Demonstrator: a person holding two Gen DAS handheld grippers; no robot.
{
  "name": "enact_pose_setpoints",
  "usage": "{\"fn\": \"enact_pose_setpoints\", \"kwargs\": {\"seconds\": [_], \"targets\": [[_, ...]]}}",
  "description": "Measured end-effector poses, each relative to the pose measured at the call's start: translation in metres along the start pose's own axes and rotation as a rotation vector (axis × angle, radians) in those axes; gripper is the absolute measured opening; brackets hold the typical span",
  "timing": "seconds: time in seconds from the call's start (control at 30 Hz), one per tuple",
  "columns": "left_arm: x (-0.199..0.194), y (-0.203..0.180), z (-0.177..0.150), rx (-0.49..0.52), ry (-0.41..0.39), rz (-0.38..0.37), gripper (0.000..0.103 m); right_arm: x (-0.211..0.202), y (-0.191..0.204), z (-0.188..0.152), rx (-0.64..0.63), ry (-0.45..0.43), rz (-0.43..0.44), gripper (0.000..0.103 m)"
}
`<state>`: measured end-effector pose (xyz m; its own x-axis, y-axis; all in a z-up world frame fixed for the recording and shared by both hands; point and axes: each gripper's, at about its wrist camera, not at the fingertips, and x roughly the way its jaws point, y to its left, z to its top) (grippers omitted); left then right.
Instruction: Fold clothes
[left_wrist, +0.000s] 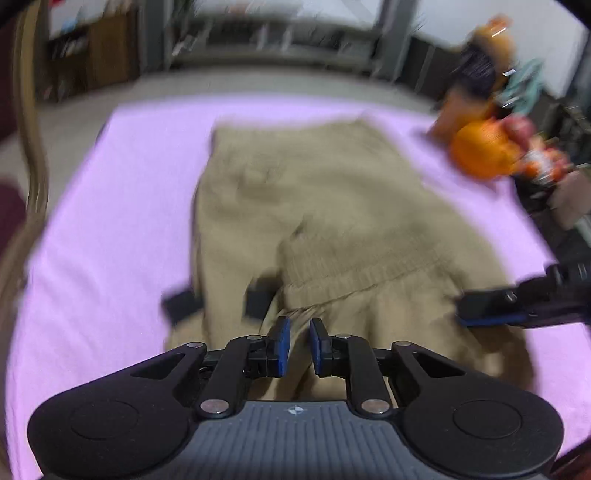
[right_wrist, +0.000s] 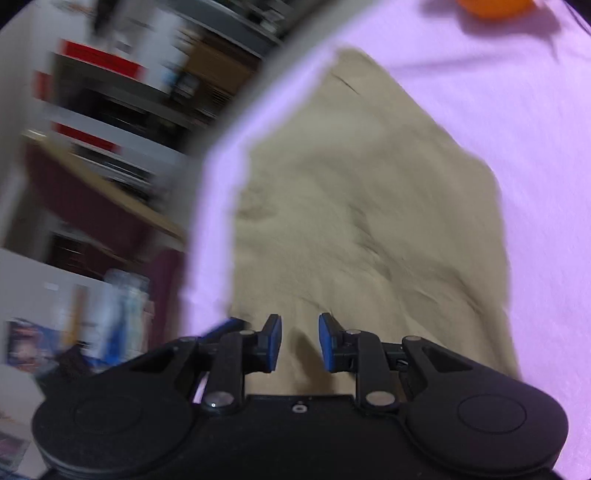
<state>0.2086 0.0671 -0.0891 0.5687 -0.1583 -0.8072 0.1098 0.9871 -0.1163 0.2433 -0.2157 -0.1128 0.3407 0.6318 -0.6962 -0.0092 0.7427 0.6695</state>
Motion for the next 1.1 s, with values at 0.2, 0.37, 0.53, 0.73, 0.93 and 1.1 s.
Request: {"fn": "enact_pose_setpoints", "kwargs": {"seconds": [0.2,0.37,0.53,0.73,0.93,1.1], "targets": [[-0.04,-0.002,-0.006,0.028,-0.007,-0.014,0.015,-0.044,0.015,-0.014,-0.02,-0.035,-0.043,0.028],[-0.109,-0.009,-0.012,0.057,-0.12,-0.105,0.021,-0.114,0.044,-0.019,-0.087,-0.137,0.003,0.036],[-0.145,-0.021,0.001,0.061,-0.189,-0.122,0.024,-0.176,0.088,-0.002,-0.223,-0.281,-0.023,0.055],[-0.123,-0.037,0.03,0.091,-0.158,-0.065,0.024,-0.178,0.097,0.024,-0.314,-0.37,-0.108,0.071],[-0.043,-0.06,0.033,0.136,-0.003,-0.031,0.015,-0.096,0.04,0.065,-0.297,-0.273,-0.227,0.05],[-0.004,-0.085,0.051,0.238,-0.055,-0.009,0.015,-0.039,-0.013,0.108,-0.219,-0.204,-0.186,0.042]]}}
